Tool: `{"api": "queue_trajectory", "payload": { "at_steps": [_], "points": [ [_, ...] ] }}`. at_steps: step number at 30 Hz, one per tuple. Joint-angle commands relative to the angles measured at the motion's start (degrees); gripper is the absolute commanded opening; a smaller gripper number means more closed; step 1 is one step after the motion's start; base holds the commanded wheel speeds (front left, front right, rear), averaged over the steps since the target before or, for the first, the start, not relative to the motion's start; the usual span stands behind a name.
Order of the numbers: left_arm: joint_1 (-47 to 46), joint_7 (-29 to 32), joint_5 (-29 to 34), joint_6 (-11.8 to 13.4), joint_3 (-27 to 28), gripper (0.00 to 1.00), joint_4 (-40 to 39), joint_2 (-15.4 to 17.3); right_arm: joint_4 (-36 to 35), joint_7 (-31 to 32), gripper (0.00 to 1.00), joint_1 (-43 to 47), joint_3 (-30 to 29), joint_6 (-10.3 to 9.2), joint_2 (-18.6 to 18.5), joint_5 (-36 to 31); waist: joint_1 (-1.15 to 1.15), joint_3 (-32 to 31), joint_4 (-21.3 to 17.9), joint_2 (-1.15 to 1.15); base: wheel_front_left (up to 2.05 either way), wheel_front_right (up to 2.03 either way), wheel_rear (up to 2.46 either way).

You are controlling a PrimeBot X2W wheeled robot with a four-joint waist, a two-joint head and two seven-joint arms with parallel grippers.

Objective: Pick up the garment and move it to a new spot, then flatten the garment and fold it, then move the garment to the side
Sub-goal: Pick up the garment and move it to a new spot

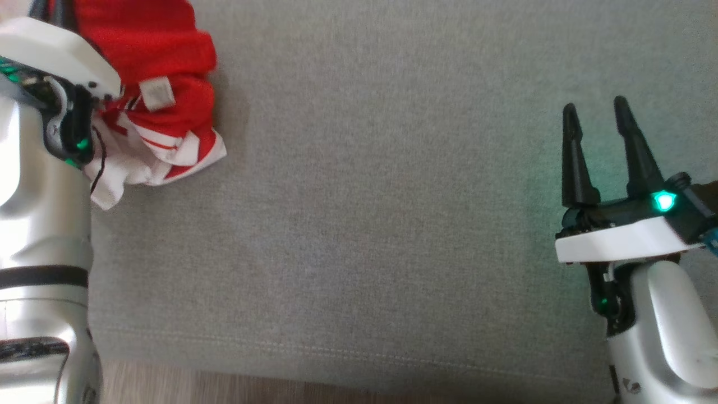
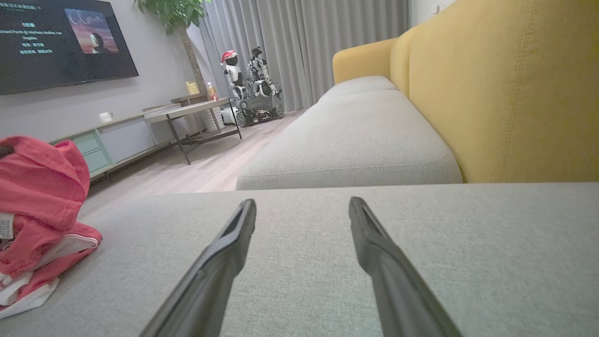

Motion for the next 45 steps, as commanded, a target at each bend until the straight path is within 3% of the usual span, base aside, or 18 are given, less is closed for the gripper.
{"api": "queue_trajectory", "payload": {
  "at_steps": [1,8,21,26,34,41,42,43,44,45],
  "points": [
    [-0.6,-2.0,-0.2,-0.3,1.5,0.00,-3.2,2.5,-1.2,-0.6,1.00,-0.4,1.6,-0.04,0.6,0.3,0.00,-2.9,0.1,0.00,0.00,0.00,0.00],
    [3.2,-6.0,-1.2,-1.7,-0.1,0.00,-12.2,0.3,1.7,-1.7,1.00,0.0,2.4,-0.04,2.0,0.7,0.00,-9.6,-1.0,0.00,0.00,0.00,0.00],
    [6.6,2.7,-1.7,-1.0,-6.6,0.00,-30.1,-5.2,3.1,-3.1,1.00,-1.1,2.1,-0.04,3.1,1.3,0.00,-12.4,-8.3,0.00,0.00,0.00,0.00],
    [6.2,5.1,-1.7,-1.0,-9.7,0.00,-31.8,-6.6,2.8,-3.4,1.00,-2.1,1.8,-0.04,3.2,1.5,0.00,-11.5,-12.4,0.00,0.00,0.00,0.00],
    [6.2,6.0,-2.7,-1.1,-17.6,0.00,-29.4,-8.9,3.4,-3.7,1.00,-3.5,1.8,-0.04,3.3,3.5,0.00,-10.9,-22.6,0.00,0.00,0.00,0.00],
    [3.0,2.7,-8.6,2.5,-26.0,0.00,-22.3,-9.3,2.9,-3.8,1.00,-4.6,3.1,-0.04,3.3,6.7,0.00,-8.3,-30.7,0.00,0.00,0.00,0.00],
    [2.3,2.2,-10.0,3.1,-28.0,0.31,-21.2,-9.4,2.8,-3.8,1.00,-4.7,3.2,-0.04,3.3,7.1,0.00,-7.8,-31.5,0.00,0.00,0.00,0.00],
    [1.7,1.7,-11.3,3.7,-29.9,0.85,-20.0,-9.4,2.8,-3.8,1.00,-4.7,3.3,-0.04,3.3,7.3,0.00,-7.3,-32.1,0.00,0.00,0.00,0.00],
    [1.2,1.1,-12.6,4.3,-31.7,1.00,-18.8,-9.4,2.7,-3.8,1.00,-4.8,3.3,-0.04,3.3,7.6,0.00,-6.9,-32.6,0.00,0.00,0.00,0.00],
    [0.6,0.6,-13.8,4.9,-33.5,1.00,-17.6,-9.4,2.6,-3.8,1.00,-4.8,3.3,-0.04,3.3,7.8,0.00,-6.5,-32.8,0.00,0.00,0.00,0.00]
  ]
}}
